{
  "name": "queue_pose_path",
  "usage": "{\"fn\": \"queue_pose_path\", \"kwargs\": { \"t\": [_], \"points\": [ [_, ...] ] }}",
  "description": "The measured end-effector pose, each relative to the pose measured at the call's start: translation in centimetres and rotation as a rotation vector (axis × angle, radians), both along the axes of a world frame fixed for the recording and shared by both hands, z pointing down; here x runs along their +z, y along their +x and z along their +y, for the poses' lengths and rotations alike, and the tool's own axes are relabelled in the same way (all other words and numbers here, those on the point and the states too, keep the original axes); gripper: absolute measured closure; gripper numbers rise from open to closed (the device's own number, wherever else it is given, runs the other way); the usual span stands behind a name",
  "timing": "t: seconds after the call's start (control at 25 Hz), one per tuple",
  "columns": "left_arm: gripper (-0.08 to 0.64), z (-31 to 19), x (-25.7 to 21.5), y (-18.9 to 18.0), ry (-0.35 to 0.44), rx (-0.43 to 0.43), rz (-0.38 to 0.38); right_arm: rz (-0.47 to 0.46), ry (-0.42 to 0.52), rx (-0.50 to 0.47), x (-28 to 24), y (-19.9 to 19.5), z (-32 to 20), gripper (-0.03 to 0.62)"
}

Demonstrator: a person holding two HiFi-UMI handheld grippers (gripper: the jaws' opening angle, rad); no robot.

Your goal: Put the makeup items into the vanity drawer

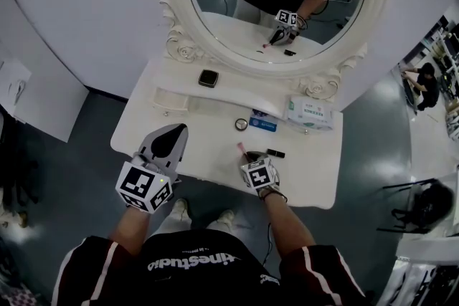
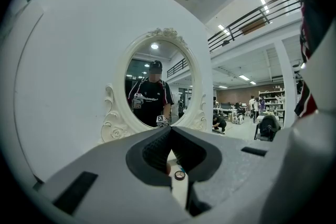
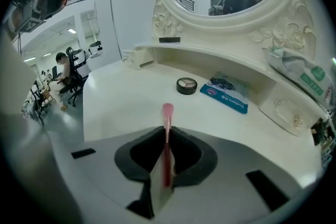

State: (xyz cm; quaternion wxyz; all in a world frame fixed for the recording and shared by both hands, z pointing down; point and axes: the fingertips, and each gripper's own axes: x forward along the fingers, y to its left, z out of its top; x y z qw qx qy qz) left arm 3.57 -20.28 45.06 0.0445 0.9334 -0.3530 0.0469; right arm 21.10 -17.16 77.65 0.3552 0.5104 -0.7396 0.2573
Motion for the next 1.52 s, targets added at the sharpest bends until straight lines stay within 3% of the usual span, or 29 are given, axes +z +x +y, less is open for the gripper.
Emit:
{"fn": "queue_pose_path", "kwargs": {
  "t": [0.72,1.52],
  "points": [
    [0.557,-0.2,-0.4,-1.7,-0.002,-0.035,0.017,-0.032,0.069,0.066,-2.4,0.4,1.2,0.545],
    [0.557,-0.5,-2.3,2.6,0.034,0.006,0.066,-0.103,0.204,0.170,-9.5,4.3,2.4,0.545]
  ]
}}
